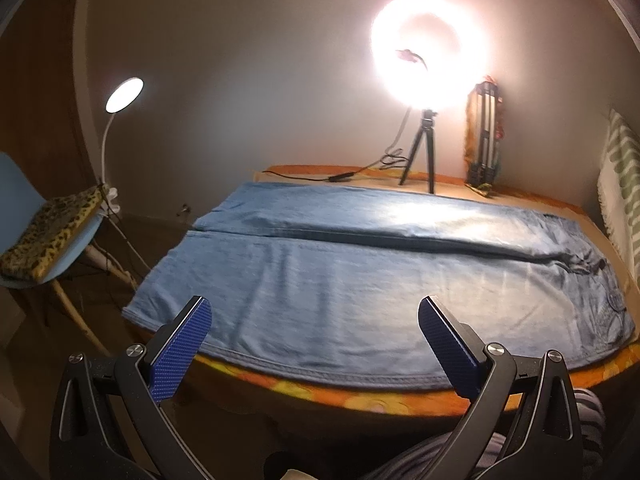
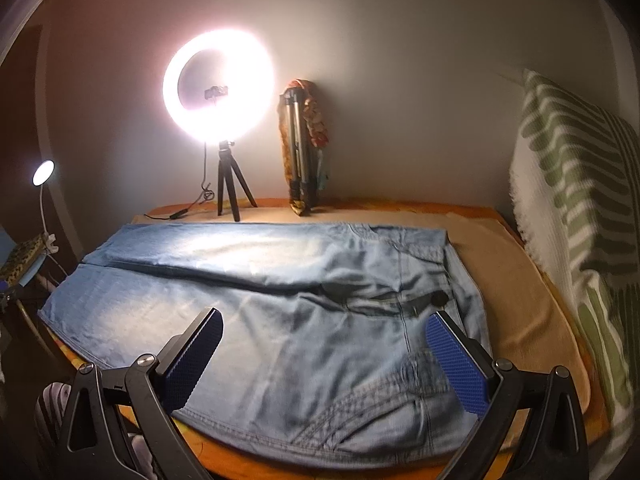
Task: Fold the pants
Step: 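Move both tools toward the jeans, the right tool toward the waistband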
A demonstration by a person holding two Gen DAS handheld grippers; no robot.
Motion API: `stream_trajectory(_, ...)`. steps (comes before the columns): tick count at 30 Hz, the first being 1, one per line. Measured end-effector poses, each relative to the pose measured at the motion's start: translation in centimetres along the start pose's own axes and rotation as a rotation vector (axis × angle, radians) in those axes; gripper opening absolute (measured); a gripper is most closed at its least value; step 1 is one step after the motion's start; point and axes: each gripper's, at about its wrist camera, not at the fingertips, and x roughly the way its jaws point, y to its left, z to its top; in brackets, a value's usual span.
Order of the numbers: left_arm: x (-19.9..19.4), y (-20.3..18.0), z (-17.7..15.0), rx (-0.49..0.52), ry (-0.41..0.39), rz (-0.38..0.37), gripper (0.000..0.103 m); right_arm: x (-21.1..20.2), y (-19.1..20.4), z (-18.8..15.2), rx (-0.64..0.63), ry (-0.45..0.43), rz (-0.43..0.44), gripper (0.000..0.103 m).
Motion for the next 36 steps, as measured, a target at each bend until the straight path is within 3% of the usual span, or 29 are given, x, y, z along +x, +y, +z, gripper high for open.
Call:
stream_trajectory(5,0.7,2.0,1.7,0.007,-0.015,0.039,0.099,0.1,0.0,3.3,-0.042,-0.022,0.029,0.103)
stream_trajectory(8,1.2,3.2,2.9,0.007,-0.022,0.048,0.093,-0.1,-0.3,5.6,-0.027,-0.027,0.066,0.103)
stream_trajectory(15,2.3,5.6,6.3,0.001,-0.042,0.065,0.090,-0.6,-0.8,11.5,0.001,-0.050,0.139,0.103)
stream_trajectory(20,3.2,6.7,8.7,0.003,-0.039,0.075,0.086,0.9,0.3,14.5,-0.051,-0.057,0.145,0.103)
stream_trajectory(28,6.1,10.4,12.4,-0.044,-0.009,0.115,0.086,8.9,3.6,17.6,-0.174,0.021,0.168,0.099)
stream_trajectory(36,11.1,12.1,14.9,-0.050,0.040,0.157,0.082,20.0,5.8,19.0,-0.193,0.138,0.222,0.096)
